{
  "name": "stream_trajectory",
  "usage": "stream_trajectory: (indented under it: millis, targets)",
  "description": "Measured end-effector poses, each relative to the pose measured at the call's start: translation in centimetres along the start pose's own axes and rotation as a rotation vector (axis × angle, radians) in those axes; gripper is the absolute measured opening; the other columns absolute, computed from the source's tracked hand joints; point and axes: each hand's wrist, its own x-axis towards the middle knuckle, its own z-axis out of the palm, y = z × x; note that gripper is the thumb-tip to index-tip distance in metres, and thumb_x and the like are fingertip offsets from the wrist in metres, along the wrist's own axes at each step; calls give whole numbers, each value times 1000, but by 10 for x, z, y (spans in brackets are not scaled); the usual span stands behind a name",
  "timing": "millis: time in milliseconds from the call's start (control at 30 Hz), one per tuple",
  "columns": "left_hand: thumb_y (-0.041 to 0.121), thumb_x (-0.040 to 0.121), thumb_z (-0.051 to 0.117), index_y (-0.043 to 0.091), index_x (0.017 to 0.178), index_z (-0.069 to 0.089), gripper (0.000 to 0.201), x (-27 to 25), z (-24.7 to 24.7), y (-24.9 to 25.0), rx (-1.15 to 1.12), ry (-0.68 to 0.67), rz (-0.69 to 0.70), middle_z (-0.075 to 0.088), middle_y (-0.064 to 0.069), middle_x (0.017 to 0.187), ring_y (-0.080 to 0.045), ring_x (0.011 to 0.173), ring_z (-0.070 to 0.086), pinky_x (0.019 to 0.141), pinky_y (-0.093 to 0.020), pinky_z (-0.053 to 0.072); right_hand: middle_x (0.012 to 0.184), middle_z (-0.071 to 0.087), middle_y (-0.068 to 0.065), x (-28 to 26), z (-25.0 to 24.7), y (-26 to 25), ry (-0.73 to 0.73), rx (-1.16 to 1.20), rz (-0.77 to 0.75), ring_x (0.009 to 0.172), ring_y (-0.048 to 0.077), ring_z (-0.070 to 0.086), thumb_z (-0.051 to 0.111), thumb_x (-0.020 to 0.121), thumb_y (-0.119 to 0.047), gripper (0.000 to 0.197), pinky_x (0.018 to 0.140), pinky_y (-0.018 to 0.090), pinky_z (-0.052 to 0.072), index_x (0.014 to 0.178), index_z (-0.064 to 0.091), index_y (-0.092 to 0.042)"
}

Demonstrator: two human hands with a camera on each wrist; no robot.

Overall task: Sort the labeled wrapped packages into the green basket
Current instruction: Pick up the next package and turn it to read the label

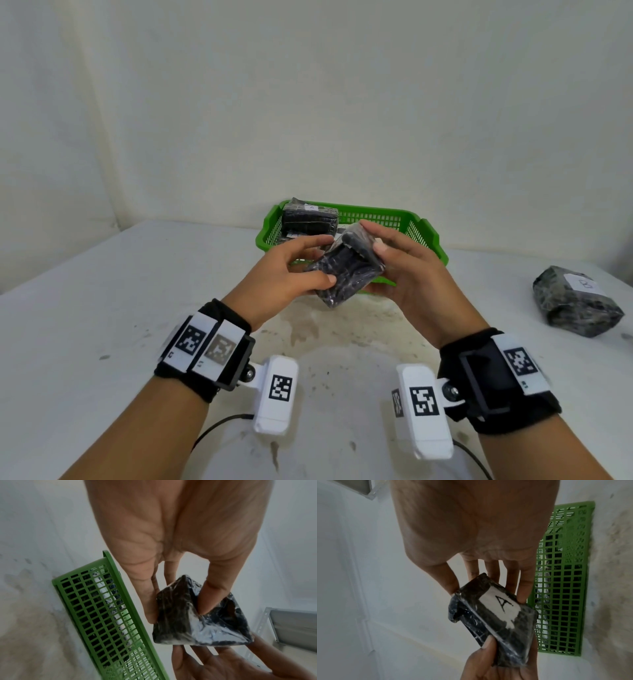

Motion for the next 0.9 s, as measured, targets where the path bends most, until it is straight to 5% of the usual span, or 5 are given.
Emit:
stream_trajectory:
  millis: [100, 400, 567, 700, 900]
  targets:
    - [1, 78, 75, 33, 112, 67, 48, -1, 1, 1, 36, 13, 34, 64, -1, 121, -11, 101, 70, 85, -30, 58, 127, 73, 17, -1, 4, -1, 8, -15, 12, 104, 23, 73, 66, 88, -25, 48, 82, 34, 61, 135, 66, -12]
    - [6, 72, 85, 17, 126, 56, 63, 1, 4, -4, 105, 55, 153, 64, 4, 125, -16, 117, 63, 95, -39, 56, 122, 75, 18, -5, 8, -2, -32, 45, 261, 113, 44, 71, 69, 86, -46, 42, 103, 53, 56, 118, 76, -20]
    - [55, 71, 78, 13, 133, 56, 78, -3, 7, 3, -13, -46, 79, 65, -4, 129, -19, 118, 64, 95, -36, 55, 120, 77, 15, -2, 7, 1, -66, -23, 163, 111, 26, 71, 78, 81, -33, 45, 102, 39, 58, 117, 76, -7]
    - [33, 89, 67, 8, 118, 67, 38, -1, 9, 5, -113, -10, 31, 71, -11, 119, -28, 114, 66, 94, -41, 55, 122, 76, 14, 0, 7, 4, -54, -43, 135, 117, 25, 72, 79, 72, -29, 62, 102, 38, 58, 126, 68, -1]
    - [39, 77, 69, 9, 121, 66, 53, 0, 7, 0, -125, -25, 43, 70, -9, 121, -25, 114, 66, 97, -42, 53, 121, 75, 18, 0, 4, 4, -26, -98, 112, 116, 31, 72, 83, 80, -40, 60, 104, 45, 57, 124, 70, -1]
